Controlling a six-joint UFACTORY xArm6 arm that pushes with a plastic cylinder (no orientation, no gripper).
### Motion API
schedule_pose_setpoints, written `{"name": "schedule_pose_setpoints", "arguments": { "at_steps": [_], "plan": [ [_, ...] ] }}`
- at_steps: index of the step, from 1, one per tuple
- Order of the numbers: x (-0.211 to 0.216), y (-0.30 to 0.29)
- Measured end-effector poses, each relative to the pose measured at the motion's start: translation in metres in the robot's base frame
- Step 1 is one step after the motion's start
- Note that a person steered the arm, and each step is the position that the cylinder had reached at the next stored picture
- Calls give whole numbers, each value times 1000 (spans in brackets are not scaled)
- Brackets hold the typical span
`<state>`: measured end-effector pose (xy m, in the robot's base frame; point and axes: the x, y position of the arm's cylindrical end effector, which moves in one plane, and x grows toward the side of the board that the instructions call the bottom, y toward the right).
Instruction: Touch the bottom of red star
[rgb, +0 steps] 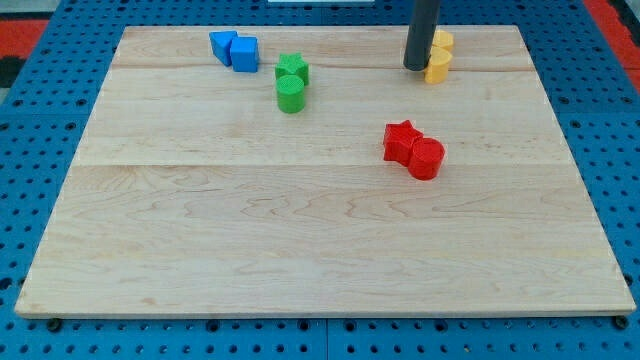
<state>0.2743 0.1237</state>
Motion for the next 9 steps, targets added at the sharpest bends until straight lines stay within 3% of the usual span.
{"name": "schedule_pose_setpoints", "arguments": {
  "at_steps": [2,3,4,5,6,8,9],
  "plan": [
    [97,-18],
    [100,37],
    [134,109],
    [209,77],
    [266,3],
    [183,-35],
    [181,-77]
  ]
}}
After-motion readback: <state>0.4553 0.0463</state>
